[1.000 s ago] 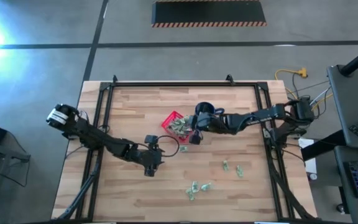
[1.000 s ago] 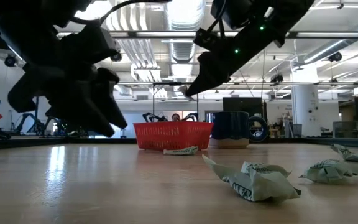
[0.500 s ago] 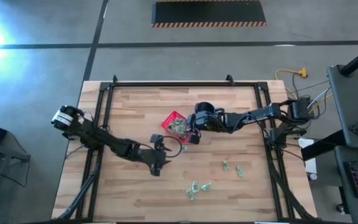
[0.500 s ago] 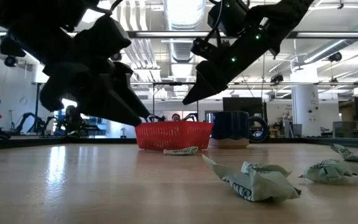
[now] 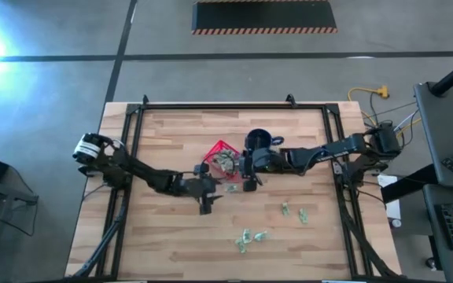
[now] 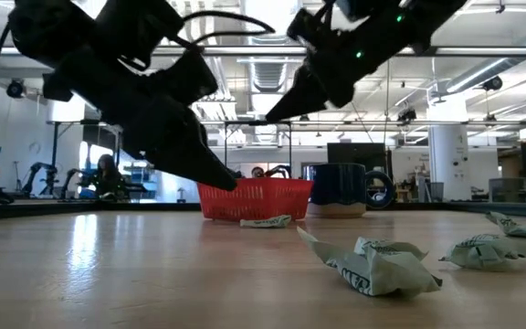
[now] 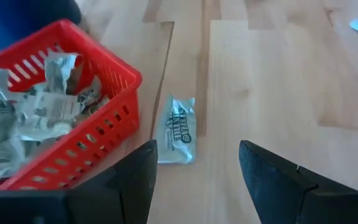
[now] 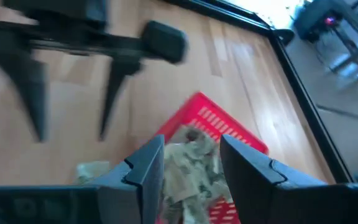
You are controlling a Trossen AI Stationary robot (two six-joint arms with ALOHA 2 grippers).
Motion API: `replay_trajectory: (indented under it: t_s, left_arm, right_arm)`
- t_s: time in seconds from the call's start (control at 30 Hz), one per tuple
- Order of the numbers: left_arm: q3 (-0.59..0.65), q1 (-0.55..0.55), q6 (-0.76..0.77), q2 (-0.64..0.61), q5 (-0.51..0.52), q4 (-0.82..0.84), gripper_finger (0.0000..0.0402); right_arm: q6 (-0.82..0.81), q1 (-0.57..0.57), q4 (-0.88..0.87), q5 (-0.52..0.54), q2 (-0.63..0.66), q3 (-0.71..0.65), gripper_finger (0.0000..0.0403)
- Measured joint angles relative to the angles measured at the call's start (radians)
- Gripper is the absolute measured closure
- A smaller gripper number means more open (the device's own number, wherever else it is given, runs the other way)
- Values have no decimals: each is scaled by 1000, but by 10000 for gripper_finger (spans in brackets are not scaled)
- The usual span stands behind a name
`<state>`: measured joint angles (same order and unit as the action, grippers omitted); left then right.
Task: Pick and place items into bin
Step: Put the stevia packet into the bin
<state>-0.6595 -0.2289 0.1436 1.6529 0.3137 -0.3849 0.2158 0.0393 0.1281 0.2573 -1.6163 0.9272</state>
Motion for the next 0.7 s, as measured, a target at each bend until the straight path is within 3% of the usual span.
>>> replay_trajectory:
  t_s: [0.37, 0.7]
  left_arm:
    - [-72, 30, 37, 136, -18, 1, 192]
    - [-119, 53, 118, 189, -45, 27, 202]
  right_arm:
    - [-68, 109, -185, 4, 132, 0, 270]
    - [-112, 171, -245, 41, 181, 0, 271]
